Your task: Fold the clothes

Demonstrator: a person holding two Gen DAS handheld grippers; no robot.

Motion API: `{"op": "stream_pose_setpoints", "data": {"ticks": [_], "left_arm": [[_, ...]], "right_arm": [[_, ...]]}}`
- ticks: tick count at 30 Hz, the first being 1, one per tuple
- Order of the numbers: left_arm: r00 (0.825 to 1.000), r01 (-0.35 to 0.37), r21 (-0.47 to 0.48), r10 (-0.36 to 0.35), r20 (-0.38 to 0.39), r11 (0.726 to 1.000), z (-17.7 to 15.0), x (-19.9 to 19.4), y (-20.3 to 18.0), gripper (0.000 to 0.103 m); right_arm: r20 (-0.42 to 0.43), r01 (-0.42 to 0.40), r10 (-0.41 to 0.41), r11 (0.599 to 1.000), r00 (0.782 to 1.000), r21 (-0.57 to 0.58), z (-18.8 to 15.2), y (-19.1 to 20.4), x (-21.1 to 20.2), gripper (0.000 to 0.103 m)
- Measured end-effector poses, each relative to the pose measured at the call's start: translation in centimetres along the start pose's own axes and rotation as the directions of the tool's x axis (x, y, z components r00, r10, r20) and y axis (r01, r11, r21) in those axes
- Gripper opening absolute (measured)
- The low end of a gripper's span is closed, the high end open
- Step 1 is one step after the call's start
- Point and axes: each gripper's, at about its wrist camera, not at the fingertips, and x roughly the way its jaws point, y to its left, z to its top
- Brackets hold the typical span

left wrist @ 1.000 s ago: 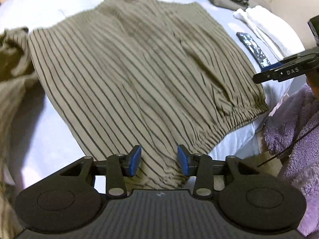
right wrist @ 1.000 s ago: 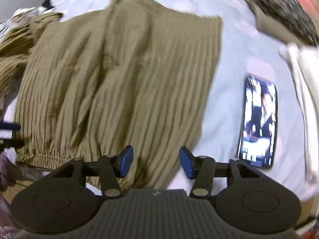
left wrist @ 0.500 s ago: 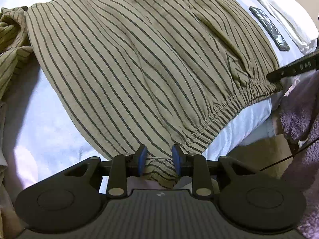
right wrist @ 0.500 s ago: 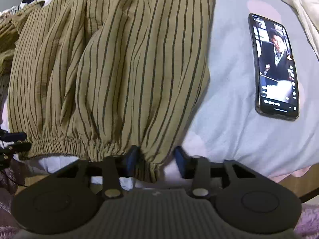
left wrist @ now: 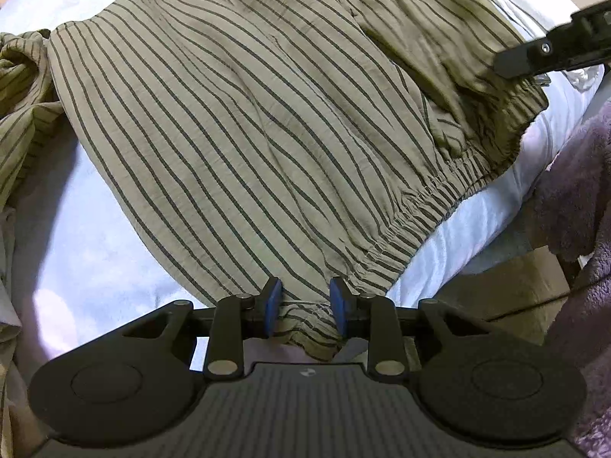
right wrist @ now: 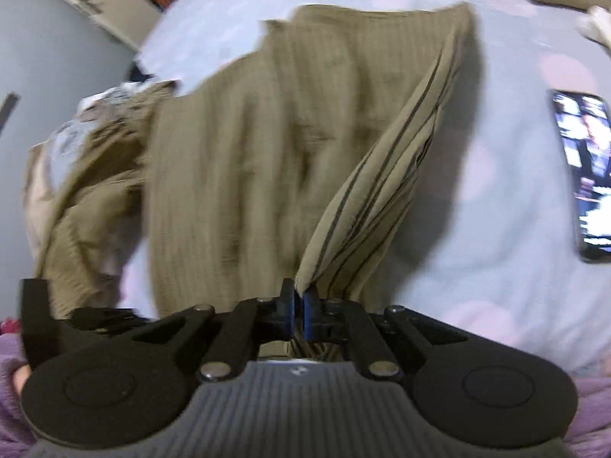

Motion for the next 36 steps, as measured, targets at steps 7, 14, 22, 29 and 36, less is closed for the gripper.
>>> {"op": "stream_pose_setpoints", "data": {"ticks": [7,14,22,29,36], "left_arm": [[1.000,0.004,-0.001,-0.004,0.025,1.000,-0.9,-0.8,0.4,0.026],[0.999,0.017,0.022,-0.018,0.046,1.000,-3.0,-4.3,1.9,0.026],[0.997,0.070,0.012,-0.071,0.038,0.997,-4.1,-4.7,2.5,0.026],[0.990,0.130,0.016,-0.131,0.044,0.991,-4.3,-4.9,2.4,0.044],[0.978,0.193,0.002,-0.193,0.074,0.981,-3.9,-5.6,2.5,0.044]], "right_arm": [[-0.104,-0.115,0.105,0.989,0.989,-0.097,-0.2,5.8,3.8,0.004],[-0.215,-0.236,0.196,0.955,0.957,-0.180,-0.5,11.5,7.6,0.003],[-0.309,-0.226,0.167,0.960,0.936,-0.167,-1.8,12.8,12.0,0.003],[-0.341,-0.195,0.131,0.968,0.931,-0.159,-2.4,12.6,14.8,0.006],[-0.306,-0.205,0.152,0.967,0.940,-0.150,-1.8,12.4,13.2,0.028]]}}
